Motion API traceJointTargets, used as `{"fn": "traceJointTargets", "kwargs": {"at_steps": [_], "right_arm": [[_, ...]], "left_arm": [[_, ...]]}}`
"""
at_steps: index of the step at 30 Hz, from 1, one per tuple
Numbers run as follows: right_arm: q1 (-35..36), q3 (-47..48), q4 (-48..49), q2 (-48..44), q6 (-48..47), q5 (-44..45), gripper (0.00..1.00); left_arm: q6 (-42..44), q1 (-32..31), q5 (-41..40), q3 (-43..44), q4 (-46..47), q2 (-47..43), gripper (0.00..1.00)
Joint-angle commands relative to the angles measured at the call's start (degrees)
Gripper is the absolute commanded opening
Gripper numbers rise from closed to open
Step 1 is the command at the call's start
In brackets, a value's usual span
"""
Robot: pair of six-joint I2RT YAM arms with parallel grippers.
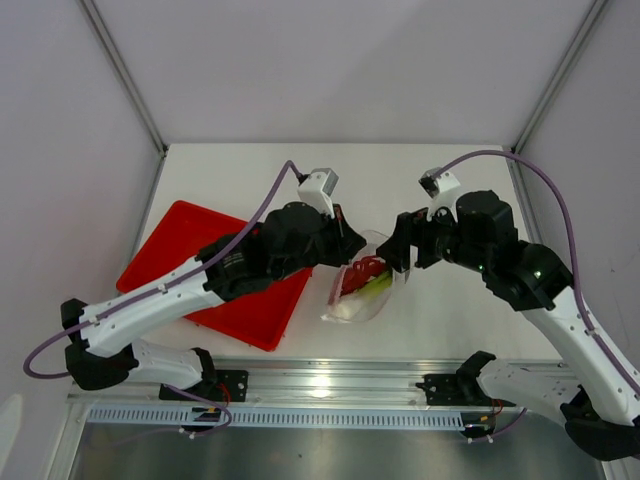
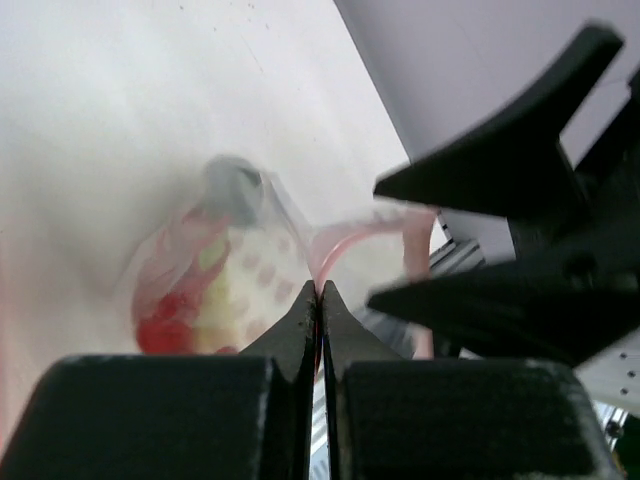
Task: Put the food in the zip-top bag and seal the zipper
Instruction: Adjust the zipper food storage bag at the center of the board.
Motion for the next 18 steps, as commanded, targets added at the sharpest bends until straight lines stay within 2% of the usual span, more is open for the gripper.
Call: {"fn": "traceJointTargets", "kwargs": {"at_steps": [1, 5, 9, 12, 18], "right_arm": [[0.3, -0.1, -3.4, -2.5, -1.2, -7.3, 0.78], [0.9, -2.3, -5.1, -4.4, -0.8, -6.8, 0.83], [1.1, -3.2, -6.3, -6.4, -0.1, -0.9, 0.84], [1.1, -2.4, -7.7, -6.9, 0.8, 1.9, 0.84], [1.1, -1.6, -8.8, -7.9, 5.7, 4.7, 0.84]], "left_arm": [[-3.0, 0.4, -2.4, 6.6, 2.0, 1.5, 0.00], [-3.2, 0.5, -2.7, 11.1, 0.1, 5.0, 0.00], [-0.4, 0.9, 0.1, 12.0, 2.4, 6.3, 0.01], [-0.2, 2.1, 1.9, 13.4, 0.8, 7.3, 0.01], [-6.0, 2.3, -4.0, 11.2, -1.6, 5.4, 0.01]]}}
